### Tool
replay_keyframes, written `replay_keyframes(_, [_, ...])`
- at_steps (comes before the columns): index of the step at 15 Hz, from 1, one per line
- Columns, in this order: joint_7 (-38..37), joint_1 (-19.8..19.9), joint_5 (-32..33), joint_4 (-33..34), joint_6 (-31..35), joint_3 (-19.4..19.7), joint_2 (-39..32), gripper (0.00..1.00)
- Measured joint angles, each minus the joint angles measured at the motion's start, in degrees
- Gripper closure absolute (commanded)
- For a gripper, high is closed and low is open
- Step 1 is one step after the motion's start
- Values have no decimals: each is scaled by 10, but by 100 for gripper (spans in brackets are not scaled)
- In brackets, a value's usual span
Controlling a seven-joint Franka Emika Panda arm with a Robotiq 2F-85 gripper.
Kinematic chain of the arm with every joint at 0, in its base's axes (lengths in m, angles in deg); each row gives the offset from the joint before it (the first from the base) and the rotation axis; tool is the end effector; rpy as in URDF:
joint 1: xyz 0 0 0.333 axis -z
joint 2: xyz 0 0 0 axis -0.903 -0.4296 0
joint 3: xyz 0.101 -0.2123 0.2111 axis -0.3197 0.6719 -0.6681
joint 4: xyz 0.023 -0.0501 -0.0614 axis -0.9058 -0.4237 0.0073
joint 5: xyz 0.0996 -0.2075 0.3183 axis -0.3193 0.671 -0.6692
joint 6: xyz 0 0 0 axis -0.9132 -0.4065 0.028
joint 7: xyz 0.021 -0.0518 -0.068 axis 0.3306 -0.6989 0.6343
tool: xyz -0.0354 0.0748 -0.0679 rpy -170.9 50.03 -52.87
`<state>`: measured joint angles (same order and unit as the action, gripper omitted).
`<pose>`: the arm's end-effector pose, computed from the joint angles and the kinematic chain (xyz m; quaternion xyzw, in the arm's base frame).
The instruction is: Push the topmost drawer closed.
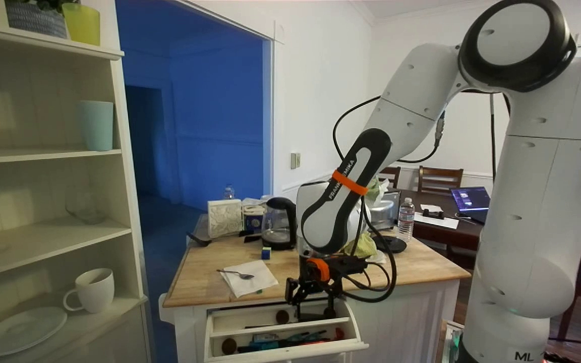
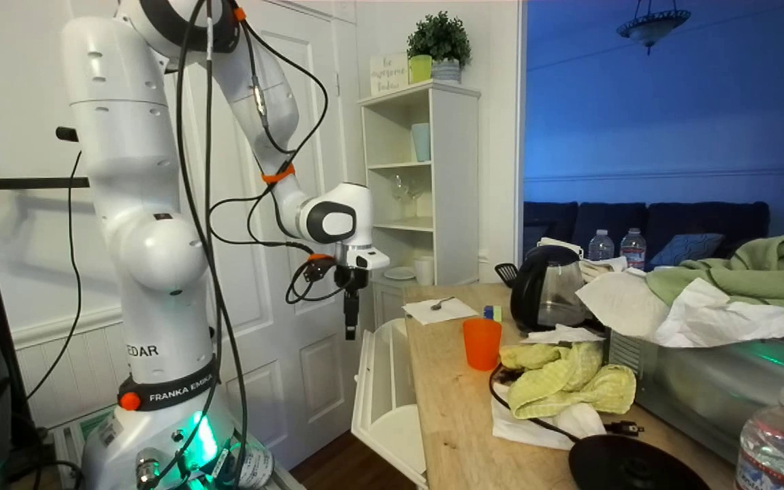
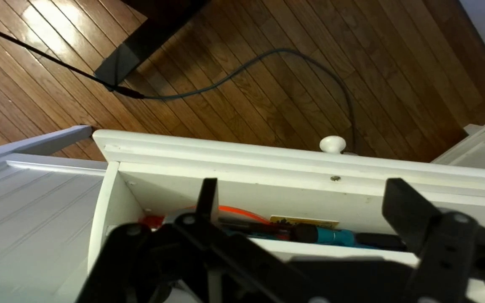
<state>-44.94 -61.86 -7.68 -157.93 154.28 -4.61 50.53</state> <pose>0.3845 0.0059 0.2247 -0.9407 0.3369 0.0380 0.0106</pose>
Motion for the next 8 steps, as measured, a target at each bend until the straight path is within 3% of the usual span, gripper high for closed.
replay_keyframes(8, [-79, -74, 0, 3, 171, 10, -158, 0])
